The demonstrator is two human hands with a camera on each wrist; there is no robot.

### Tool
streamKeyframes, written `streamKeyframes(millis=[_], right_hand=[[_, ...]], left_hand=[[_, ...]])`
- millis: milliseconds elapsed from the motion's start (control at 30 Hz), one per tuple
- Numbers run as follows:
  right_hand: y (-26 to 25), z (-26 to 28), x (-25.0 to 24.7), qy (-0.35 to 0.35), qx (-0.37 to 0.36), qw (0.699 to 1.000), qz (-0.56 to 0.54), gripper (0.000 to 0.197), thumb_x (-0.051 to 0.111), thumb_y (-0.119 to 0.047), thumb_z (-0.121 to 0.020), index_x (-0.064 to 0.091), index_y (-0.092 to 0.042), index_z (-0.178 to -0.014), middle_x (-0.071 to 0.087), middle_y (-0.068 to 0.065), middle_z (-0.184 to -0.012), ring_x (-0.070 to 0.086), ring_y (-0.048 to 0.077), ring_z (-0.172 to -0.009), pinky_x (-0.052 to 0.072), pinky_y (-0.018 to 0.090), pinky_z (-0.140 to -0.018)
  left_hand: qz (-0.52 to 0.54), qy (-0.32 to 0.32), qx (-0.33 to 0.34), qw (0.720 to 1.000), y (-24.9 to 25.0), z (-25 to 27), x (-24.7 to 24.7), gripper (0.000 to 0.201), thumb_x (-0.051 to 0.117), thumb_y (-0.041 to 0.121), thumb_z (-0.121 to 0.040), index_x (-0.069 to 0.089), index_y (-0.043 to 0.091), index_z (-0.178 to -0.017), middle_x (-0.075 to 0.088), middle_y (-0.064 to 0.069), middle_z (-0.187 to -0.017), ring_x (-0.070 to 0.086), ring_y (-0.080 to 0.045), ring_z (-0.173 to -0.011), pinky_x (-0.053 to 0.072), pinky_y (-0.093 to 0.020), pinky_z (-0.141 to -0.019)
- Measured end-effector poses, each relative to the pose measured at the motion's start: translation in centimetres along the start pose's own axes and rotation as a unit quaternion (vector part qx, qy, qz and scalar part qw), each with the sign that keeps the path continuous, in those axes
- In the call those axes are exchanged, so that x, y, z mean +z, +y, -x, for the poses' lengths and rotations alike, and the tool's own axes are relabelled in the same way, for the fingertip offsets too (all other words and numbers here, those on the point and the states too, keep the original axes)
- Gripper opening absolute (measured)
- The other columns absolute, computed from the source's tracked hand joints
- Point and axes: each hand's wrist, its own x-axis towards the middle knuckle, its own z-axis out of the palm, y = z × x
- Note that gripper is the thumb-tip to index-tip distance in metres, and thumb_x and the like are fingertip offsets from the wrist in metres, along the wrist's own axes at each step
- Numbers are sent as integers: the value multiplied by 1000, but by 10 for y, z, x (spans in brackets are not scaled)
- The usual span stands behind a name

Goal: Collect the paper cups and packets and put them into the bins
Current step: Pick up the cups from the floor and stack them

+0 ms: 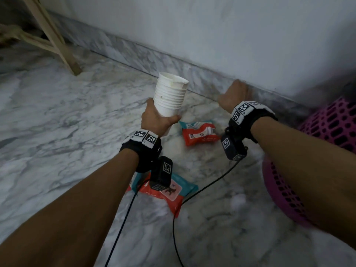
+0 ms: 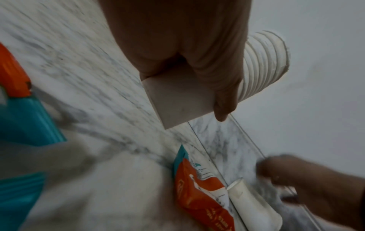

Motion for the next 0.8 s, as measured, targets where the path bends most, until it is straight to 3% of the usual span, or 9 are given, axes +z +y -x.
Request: streamKeyframes(millis=[67, 133, 333, 433, 533, 600, 667, 733, 800], right_hand=[[29, -9, 7, -64, 33, 985, 155, 73, 65, -37, -77, 37, -4, -135, 39, 25, -142, 39, 43, -131, 37, 51, -107], [51, -9, 13, -86, 23, 971, 224, 71, 63, -32, -79, 34, -2, -136, 38, 27, -140, 38, 47, -129, 37, 54, -105], [66, 6, 19, -48, -41, 945, 321, 44, 58, -20, -85, 43, -4, -123, 52, 30, -125, 41, 44, -121, 35, 47, -97], [65, 7, 16, -39, -51, 942, 331, 46, 63, -20, -81, 43, -5, -119, 56, 28, -122, 42, 42, -120, 33, 44, -98], [39, 8, 9, -42, -11, 980, 193, 87, 79, -27, -73, 26, -1, -136, 47, 27, -133, 45, 45, -122, 38, 47, -97], [8, 7, -3, -40, -24, 998, 37, 99, 81, -25, -74, 16, 1, -144, 42, 24, -140, 46, 41, -126, 41, 43, -96], [-31, 7, -17, -38, -75, 994, -74, 82, 77, -26, -77, 26, -4, -138, 49, 19, -132, 52, 35, -119, 43, 37, -86], [-75, 15, -32, -52, -110, 980, -160, 59, 76, -32, -75, 39, -18, -118, 54, 10, -112, 58, 29, -105, 46, 34, -76], [-114, 28, -50, -87, -128, 959, -238, 47, 75, -36, -72, 46, -24, -107, 54, 0, -101, 59, 25, -99, 51, 36, -76]], left_hand=[[4, -5, 0, 1000, -5, -2, 2, 75, 85, 29, -64, 44, 10, -123, 58, -7, -125, 55, -26, -115, 36, -24, -78], [6, -12, -1, 1000, -11, -4, 5, 76, 85, 29, -63, 44, 11, -124, 58, -6, -125, 55, -26, -114, 37, -24, -79], [19, -22, -8, 1000, -18, -7, 4, 80, 85, 28, -62, 43, 14, -128, 58, -4, -126, 55, -23, -115, 38, -24, -81], [14, -27, -7, 1000, -17, -6, -5, 77, 84, 28, -63, 43, 14, -127, 57, -3, -125, 55, -19, -110, 36, -24, -77], [8, -20, -2, 1000, -18, -9, -16, 77, 84, 30, -63, 44, 13, -126, 58, -5, -124, 56, -22, -111, 37, -25, -76], [2, -13, -4, 1000, -17, -12, -25, 76, 84, 31, -64, 44, 11, -125, 58, -6, -123, 56, -24, -112, 36, -24, -76], [-3, -5, -17, 1000, -17, -13, -35, 76, 84, 33, -64, 45, 11, -125, 58, -6, -123, 55, -23, -112, 36, -24, -75], [-9, -5, -40, 999, -13, -8, -49, 76, 84, 34, -63, 45, 11, -124, 58, -5, -122, 56, -22, -111, 36, -24, -74], [-12, -13, -72, 997, -4, 4, -67, 76, 84, 32, -64, 45, 11, -125, 58, -6, -122, 56, -23, -111, 37, -24, -75]])
